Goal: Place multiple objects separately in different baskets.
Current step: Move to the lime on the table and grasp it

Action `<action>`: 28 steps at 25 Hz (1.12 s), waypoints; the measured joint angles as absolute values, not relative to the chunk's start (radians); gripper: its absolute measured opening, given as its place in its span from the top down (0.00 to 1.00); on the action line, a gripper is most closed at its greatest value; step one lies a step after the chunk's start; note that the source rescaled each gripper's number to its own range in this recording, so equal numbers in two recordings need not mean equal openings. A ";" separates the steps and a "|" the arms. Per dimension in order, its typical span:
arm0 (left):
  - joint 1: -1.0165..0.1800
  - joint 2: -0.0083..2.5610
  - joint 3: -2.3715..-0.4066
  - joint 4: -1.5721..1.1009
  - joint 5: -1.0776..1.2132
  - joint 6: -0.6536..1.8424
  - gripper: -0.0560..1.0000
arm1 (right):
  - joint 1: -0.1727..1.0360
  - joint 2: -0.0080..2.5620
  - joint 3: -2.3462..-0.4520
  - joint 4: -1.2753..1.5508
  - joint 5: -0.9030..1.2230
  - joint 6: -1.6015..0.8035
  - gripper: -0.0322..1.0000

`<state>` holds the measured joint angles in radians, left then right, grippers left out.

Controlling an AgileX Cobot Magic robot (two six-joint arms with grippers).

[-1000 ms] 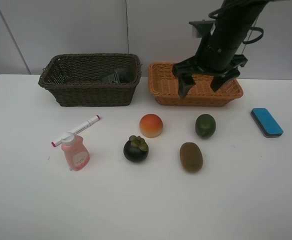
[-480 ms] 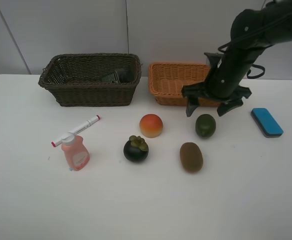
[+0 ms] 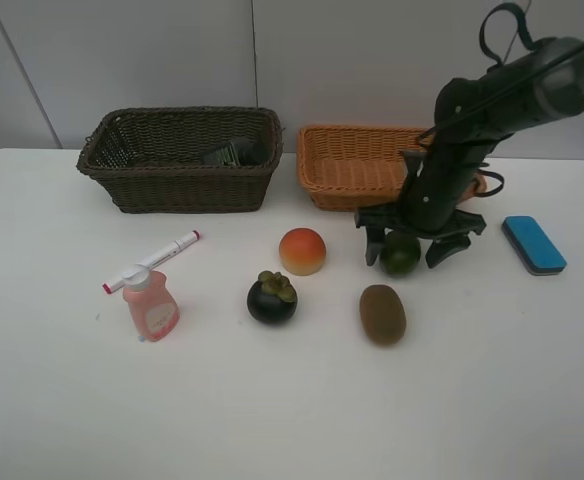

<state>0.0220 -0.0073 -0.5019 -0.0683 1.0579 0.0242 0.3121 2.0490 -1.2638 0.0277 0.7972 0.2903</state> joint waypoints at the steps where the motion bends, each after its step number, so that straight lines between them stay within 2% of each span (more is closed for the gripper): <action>1: 0.022 -0.007 -0.502 -0.068 1.058 0.024 0.00 | 0.309 2.050 -1.264 0.028 0.797 0.290 0.00; 5: 0.022 -0.007 -0.502 -0.068 1.058 0.024 0.00 | 0.304 2.052 -1.264 0.027 0.796 0.290 0.00; 8: 0.022 -0.007 -0.502 -0.068 1.058 0.024 0.00 | 0.304 2.052 -1.264 0.027 0.796 0.290 0.08; 12: 0.022 -0.007 -0.502 -0.068 1.058 0.024 0.00 | 0.302 2.052 -1.264 0.027 0.796 0.290 0.29; 14: 0.022 -0.007 -0.502 -0.068 1.058 0.024 0.00 | 0.302 2.052 -1.264 0.027 0.795 0.290 0.48; 28: 0.022 -0.007 -0.502 -0.068 1.058 0.024 0.00 | 0.302 2.052 -1.264 0.027 0.798 0.291 0.48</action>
<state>0.0220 -0.0073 -0.5019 -0.0683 1.0579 0.0242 0.3016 2.0524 -1.2638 0.0268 0.7981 0.2913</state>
